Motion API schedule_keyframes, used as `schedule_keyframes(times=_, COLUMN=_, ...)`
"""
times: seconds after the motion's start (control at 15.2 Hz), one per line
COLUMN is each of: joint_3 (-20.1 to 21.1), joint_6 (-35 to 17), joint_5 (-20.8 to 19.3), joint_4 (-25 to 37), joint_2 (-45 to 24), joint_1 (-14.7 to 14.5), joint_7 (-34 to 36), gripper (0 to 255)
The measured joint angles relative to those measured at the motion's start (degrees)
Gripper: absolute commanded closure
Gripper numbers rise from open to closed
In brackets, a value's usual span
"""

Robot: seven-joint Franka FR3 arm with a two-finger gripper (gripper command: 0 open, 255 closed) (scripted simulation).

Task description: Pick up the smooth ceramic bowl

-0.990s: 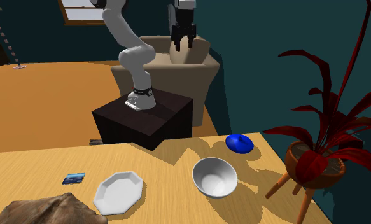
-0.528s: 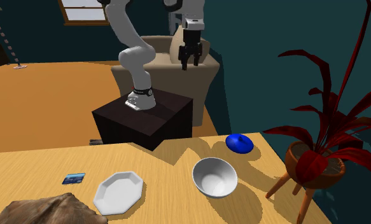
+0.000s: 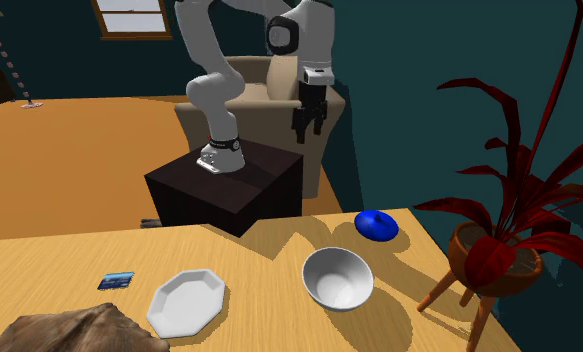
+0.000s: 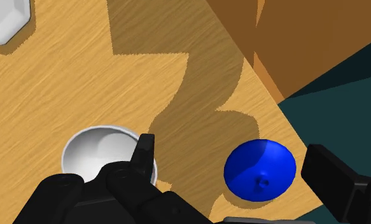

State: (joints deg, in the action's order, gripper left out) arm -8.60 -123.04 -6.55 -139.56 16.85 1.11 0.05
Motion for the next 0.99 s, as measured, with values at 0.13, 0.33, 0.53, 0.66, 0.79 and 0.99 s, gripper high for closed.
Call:
schedule_keyframes(times=0.13, joint_3=-0.50, joint_6=-3.52, joint_5=-0.06, joint_4=0.80, joint_2=-4.06, joint_1=0.05, joint_7=-0.76, gripper=0)
schedule_keyframes(times=0.33, joint_3=-1.33, joint_6=-8.65, joint_5=0.18, joint_4=2.93, joint_2=-10.85, joint_1=0.26, joint_7=-2.28, gripper=0)
schedule_keyframes(times=0.53, joint_3=-1.94, joint_6=-13.36, joint_5=0.59, joint_4=4.92, joint_2=-17.11, joint_1=0.63, joint_7=-3.83, gripper=0)
schedule_keyframes(times=0.66, joint_3=-2.29, joint_6=-16.10, joint_5=1.11, joint_4=6.90, joint_2=-21.51, joint_1=1.06, joint_7=-5.17, gripper=0)
schedule_keyframes(times=0.79, joint_3=-2.28, joint_6=-18.41, joint_5=1.88, joint_4=9.73, joint_2=-26.37, joint_1=1.42, joint_7=-6.27, gripper=0)
schedule_keyframes(times=0.99, joint_3=-2.12, joint_6=-21.55, joint_5=2.82, joint_4=13.64, joint_2=-32.99, joint_1=2.22, joint_7=-7.84, gripper=0)
